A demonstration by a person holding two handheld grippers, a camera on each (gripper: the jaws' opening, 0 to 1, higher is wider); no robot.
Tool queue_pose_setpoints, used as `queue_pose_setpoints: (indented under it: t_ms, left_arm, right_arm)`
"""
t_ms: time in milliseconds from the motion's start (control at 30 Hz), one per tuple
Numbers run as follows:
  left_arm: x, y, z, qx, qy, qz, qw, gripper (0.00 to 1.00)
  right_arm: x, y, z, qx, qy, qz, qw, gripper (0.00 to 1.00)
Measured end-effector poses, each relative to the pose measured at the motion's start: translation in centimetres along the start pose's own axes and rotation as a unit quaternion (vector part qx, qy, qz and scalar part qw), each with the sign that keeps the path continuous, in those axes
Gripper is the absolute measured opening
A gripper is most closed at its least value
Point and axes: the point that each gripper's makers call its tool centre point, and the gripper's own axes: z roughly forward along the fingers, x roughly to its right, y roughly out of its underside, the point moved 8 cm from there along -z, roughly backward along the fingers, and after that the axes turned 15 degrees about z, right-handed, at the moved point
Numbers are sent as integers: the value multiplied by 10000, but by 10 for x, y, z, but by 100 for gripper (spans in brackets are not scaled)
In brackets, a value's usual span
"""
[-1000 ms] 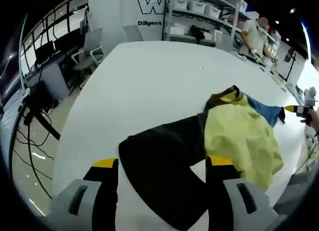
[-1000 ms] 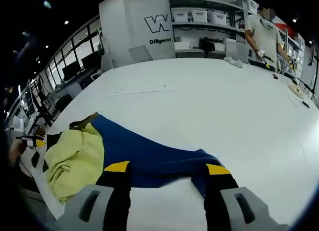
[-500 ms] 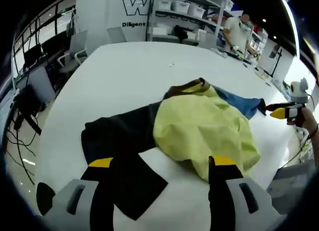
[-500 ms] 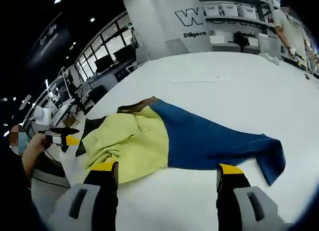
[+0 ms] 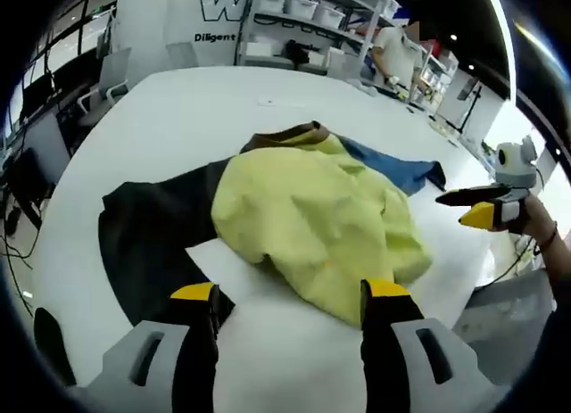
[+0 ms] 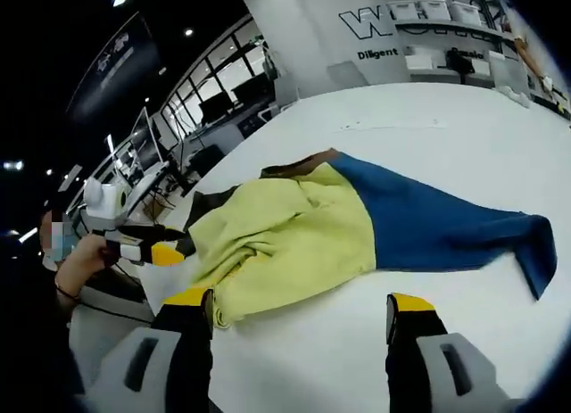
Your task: Fold the garment on the visible template until the final outline fits inside the template.
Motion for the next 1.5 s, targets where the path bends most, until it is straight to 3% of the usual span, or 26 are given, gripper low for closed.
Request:
queue_pose_setpoints:
  t_ms: [400, 600, 733, 933, 1000, 1167, 1233, 1300, 1500]
  left_arm:
    - [21, 8, 13, -190, 402, -141, 9989, 51]
    - [32, 9, 21, -122, 536, -166, 9983, 43]
    - [34, 10, 24, -185, 568, -61, 9982, 40]
    - [38, 10, 28, -201, 618, 42, 9979, 33]
    - [38, 10, 28, -199, 624, 64, 9978, 30]
    - [42, 9, 28, -115, 771, 169, 9968, 13]
    - [43, 9, 28, -110, 785, 200, 9967, 8]
    - [43, 9, 29, -122, 821, 242, 9963, 0]
    - [43, 10, 28, -134, 837, 310, 9959, 0]
  right_arm:
    - [-25, 26, 21, -555, -523, -157, 9970, 58]
    - [-36, 39, 33, -861, -688, -431, 9930, 38]
    - [-38, 41, 39, -910, -694, -523, 9921, 34]
    - [-40, 41, 46, -770, -742, -506, 9930, 19]
    - [-35, 40, 49, -724, -565, -663, 9936, 14]
    - [-33, 39, 49, -618, -545, -703, 9941, 9]
    - [-33, 38, 49, -585, -542, -783, 9937, 0]
    - [-34, 37, 48, -550, -523, -894, 9931, 0]
    - [-31, 33, 44, -488, -467, -866, 9940, 0]
